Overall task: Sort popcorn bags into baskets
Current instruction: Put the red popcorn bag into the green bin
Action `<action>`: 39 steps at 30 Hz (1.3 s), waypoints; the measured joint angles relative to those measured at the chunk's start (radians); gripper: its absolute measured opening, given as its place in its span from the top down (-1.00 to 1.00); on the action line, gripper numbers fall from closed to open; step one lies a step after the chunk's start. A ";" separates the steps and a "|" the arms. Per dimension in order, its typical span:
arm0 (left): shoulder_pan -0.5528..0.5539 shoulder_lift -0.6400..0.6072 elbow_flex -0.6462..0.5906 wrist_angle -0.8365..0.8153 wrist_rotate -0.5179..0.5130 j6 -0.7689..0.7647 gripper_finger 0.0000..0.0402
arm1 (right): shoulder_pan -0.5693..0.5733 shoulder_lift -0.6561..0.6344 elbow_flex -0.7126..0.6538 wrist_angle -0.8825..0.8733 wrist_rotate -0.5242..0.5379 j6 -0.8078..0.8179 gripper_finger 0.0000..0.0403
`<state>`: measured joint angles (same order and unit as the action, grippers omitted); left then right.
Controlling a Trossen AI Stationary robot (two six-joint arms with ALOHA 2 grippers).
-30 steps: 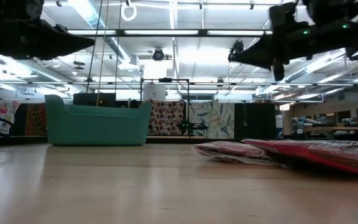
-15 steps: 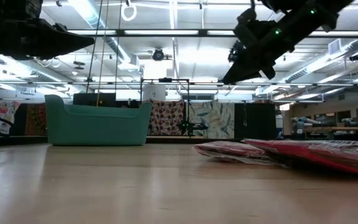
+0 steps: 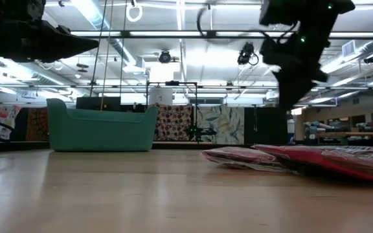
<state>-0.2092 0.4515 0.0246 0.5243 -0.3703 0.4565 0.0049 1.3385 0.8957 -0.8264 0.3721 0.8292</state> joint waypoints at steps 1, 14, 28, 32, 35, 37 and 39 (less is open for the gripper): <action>0.000 0.000 0.000 0.001 0.000 0.000 0.51 | -0.005 0.002 0.001 -0.048 -0.012 0.037 0.22; 0.000 0.000 0.000 -0.004 -0.003 -0.002 0.51 | 0.059 0.201 0.001 -0.274 -0.131 -0.291 0.13; 0.000 0.000 0.000 -0.011 -0.003 -0.026 0.51 | 0.113 0.331 -0.033 -0.379 -0.081 -0.298 0.13; 0.000 0.000 0.000 -0.011 -0.003 -0.026 0.51 | 0.106 0.313 -0.077 -0.330 -0.070 -0.306 0.13; 0.000 0.000 0.000 -0.011 -0.003 -0.026 0.51 | 0.096 0.311 -0.109 -0.275 -0.068 -0.324 0.13; 0.000 0.000 0.000 -0.011 -0.003 -0.026 0.51 | 0.089 0.311 -0.131 -0.231 -0.048 -0.340 0.13; 0.000 0.000 0.000 -0.012 -0.003 -0.026 0.51 | 0.083 0.308 -0.149 -0.201 -0.025 -0.346 0.13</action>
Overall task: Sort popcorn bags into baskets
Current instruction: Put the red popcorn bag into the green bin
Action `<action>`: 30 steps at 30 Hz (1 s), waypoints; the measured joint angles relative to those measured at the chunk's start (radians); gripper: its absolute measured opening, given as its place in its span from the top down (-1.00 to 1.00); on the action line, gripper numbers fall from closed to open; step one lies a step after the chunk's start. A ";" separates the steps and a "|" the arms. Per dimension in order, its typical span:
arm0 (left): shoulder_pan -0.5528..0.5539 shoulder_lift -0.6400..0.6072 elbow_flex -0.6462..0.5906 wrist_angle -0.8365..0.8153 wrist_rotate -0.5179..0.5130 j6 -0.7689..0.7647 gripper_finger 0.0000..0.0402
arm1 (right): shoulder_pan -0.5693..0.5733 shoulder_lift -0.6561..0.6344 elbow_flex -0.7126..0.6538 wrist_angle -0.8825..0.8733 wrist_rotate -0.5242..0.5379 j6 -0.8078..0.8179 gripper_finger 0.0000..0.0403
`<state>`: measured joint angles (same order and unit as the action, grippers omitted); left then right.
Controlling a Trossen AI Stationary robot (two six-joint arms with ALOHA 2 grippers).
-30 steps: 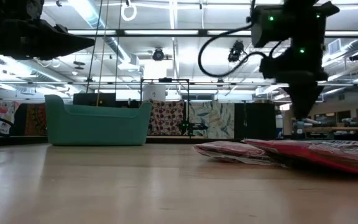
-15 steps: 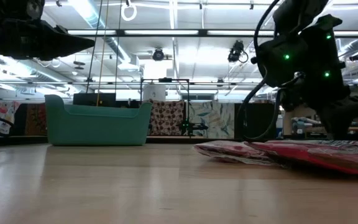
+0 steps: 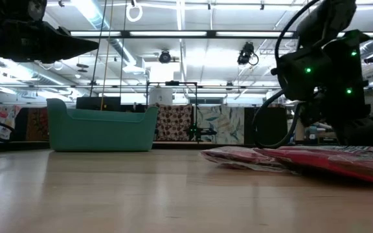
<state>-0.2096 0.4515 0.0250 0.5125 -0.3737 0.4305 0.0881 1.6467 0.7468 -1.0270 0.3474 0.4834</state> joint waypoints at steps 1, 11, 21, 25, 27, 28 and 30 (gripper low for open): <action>0.000 0.000 0.000 0.000 0.000 0.000 0.51 | -0.001 -0.001 -0.007 0.009 0.014 -0.011 0.14; 0.000 0.000 0.000 0.000 0.000 0.000 0.51 | -0.003 0.001 -0.022 0.057 0.025 -0.039 0.70; 0.000 0.000 0.000 0.000 0.000 0.001 0.51 | 0.017 0.005 0.065 0.084 0.083 -0.032 0.96; 0.000 0.000 0.000 0.000 0.000 0.000 0.51 | 0.015 0.005 0.149 0.051 0.119 -0.065 0.97; 0.000 0.000 0.000 0.000 0.000 0.000 0.51 | 0.016 0.005 0.192 0.035 0.132 -0.080 0.98; 0.000 0.000 0.000 -0.002 0.000 0.000 0.51 | 0.016 0.005 0.214 0.028 0.139 -0.088 0.98; 0.000 0.000 0.000 -0.003 -0.001 0.001 0.51 | 0.016 0.005 0.257 0.028 0.154 -0.094 0.98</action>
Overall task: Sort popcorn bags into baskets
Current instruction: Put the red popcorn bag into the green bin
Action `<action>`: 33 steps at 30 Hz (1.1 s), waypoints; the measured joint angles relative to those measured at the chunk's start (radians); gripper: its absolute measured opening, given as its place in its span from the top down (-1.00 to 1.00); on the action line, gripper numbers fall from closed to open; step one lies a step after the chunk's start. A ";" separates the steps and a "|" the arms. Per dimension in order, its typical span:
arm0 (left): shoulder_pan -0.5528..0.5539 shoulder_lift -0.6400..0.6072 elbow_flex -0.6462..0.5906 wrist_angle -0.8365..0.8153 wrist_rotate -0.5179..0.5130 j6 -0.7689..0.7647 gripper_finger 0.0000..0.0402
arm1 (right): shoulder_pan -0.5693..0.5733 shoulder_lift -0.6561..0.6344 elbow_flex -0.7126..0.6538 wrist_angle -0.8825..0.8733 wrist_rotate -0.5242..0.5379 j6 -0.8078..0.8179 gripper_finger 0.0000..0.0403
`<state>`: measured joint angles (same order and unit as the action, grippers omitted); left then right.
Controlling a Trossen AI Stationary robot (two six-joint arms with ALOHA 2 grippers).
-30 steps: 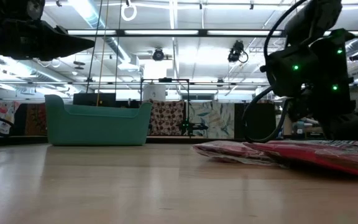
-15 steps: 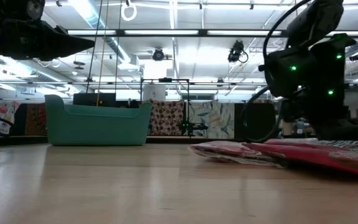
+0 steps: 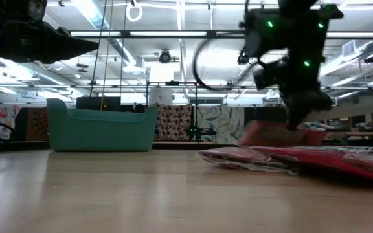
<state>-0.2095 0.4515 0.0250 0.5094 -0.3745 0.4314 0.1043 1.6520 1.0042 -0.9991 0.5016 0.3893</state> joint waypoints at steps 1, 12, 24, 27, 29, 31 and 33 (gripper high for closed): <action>0.000 0.000 0.000 0.001 -0.008 -0.001 0.51 | 0.000 0.000 0.021 0.002 0.004 -0.001 0.98; -0.024 -0.007 0.046 -0.152 -0.074 -0.042 0.51 | 0.012 0.000 0.177 0.167 0.030 -0.130 0.99; -0.078 -0.015 0.125 -0.225 -0.074 -0.084 0.51 | 0.025 -0.001 0.285 0.344 0.089 -0.239 0.99; -0.104 -0.023 0.129 -0.239 -0.074 -0.059 0.51 | 0.032 -0.001 0.304 0.373 0.111 -0.263 0.99; -0.113 -0.026 0.121 -0.237 -0.073 -0.047 0.51 | 0.036 0.010 0.324 0.395 0.127 -0.280 0.99; -0.119 -0.035 0.105 -0.229 -0.041 -0.030 0.51 | 0.040 0.036 0.361 0.398 0.136 -0.301 0.99; -0.120 -0.038 0.082 -0.199 0.015 -0.023 0.51 | 0.040 0.083 0.417 0.395 0.139 -0.330 0.99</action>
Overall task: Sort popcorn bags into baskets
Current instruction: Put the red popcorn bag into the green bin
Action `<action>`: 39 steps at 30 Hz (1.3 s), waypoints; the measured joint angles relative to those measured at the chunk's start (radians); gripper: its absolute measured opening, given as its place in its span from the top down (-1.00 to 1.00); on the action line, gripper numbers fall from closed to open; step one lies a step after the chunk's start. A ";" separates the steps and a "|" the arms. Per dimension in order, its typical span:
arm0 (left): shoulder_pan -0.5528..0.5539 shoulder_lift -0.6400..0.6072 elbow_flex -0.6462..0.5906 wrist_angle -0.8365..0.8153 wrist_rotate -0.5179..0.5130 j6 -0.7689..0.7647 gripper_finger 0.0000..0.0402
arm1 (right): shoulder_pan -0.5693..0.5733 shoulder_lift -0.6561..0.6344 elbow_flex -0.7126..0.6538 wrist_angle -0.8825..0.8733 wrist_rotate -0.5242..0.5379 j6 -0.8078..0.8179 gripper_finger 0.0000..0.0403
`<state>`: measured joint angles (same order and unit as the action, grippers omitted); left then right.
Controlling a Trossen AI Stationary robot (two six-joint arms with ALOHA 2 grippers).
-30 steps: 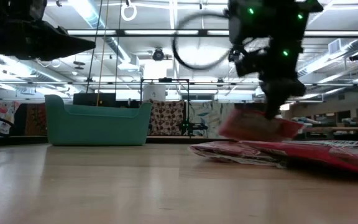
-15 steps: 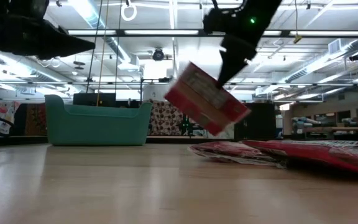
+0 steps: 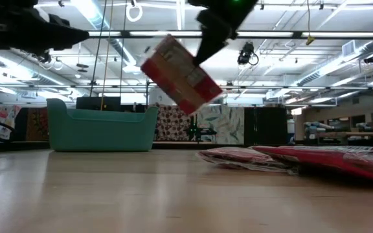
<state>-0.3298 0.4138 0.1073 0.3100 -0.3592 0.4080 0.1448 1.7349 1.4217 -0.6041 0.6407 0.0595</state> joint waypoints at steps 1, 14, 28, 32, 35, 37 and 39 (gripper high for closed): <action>-0.001 -0.003 -0.010 0.017 0.020 0.001 0.51 | 0.000 0.031 0.032 -0.002 0.000 -0.016 0.99; 0.000 -0.010 -0.018 0.030 0.381 -0.103 0.51 | -0.073 0.311 0.511 0.039 -0.004 -0.300 0.98; 0.000 -0.009 -0.019 0.083 0.381 -0.137 0.51 | -0.227 0.471 0.608 0.281 -0.139 -0.491 0.98; 0.000 -0.009 -0.019 0.082 0.380 -0.158 0.51 | -0.274 0.502 0.608 0.343 -0.171 -0.508 0.98; 0.000 -0.009 -0.019 0.078 0.379 -0.170 0.51 | -0.310 0.531 0.608 0.376 -0.239 -0.504 0.95; 0.000 -0.009 -0.019 0.077 0.379 -0.182 0.51 | -0.327 0.549 0.608 0.369 -0.287 -0.488 0.88; 0.000 -0.009 -0.019 0.070 0.379 -0.183 0.51 | -0.336 0.563 0.608 0.340 -0.314 -0.450 0.75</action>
<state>-0.3298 0.4053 0.0887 0.3805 0.0200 0.2245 -0.1915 2.2974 2.0296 -0.2643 0.3263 -0.3904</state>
